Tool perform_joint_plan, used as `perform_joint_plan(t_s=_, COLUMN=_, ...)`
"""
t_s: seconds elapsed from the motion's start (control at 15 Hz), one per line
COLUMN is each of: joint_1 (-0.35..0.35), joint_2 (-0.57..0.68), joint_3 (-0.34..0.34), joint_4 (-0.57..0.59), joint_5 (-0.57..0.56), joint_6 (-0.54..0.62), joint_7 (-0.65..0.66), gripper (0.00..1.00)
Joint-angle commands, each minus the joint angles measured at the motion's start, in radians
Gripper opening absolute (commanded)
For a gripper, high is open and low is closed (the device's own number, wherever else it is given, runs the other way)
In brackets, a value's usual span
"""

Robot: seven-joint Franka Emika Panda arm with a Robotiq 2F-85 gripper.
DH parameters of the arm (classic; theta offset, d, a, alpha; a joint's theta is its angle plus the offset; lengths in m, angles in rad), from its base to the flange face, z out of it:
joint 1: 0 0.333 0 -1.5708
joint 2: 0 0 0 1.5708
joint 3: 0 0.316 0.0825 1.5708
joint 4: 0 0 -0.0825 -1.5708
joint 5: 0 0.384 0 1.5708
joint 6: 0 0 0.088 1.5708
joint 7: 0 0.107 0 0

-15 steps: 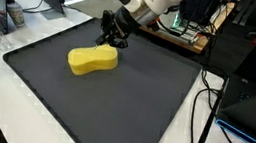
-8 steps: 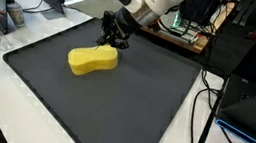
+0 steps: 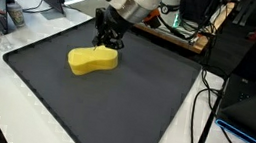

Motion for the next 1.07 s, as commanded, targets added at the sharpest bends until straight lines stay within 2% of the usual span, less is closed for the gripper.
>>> perform_joint_plan(t_s=0.0, joint_1=-0.045, joint_2=0.095, joint_3=-0.002, joint_4=0.19, joint_5=0.149, joint_6=-0.07, joint_7=-0.162, gripper=0.03)
perform_joint_plan(t_s=0.47, joint_1=-0.138, joint_2=0.209, joint_3=-0.072, joint_4=0.438, joint_5=0.424, joint_6=-0.147, joint_7=-0.414, gripper=0.03)
perform_joint_plan(t_s=1.0, joint_1=-0.268, joint_2=0.333, joint_3=-0.11, joint_4=0.663, joint_5=0.627, joint_6=-0.233, joint_7=-0.546, gripper=0.03)
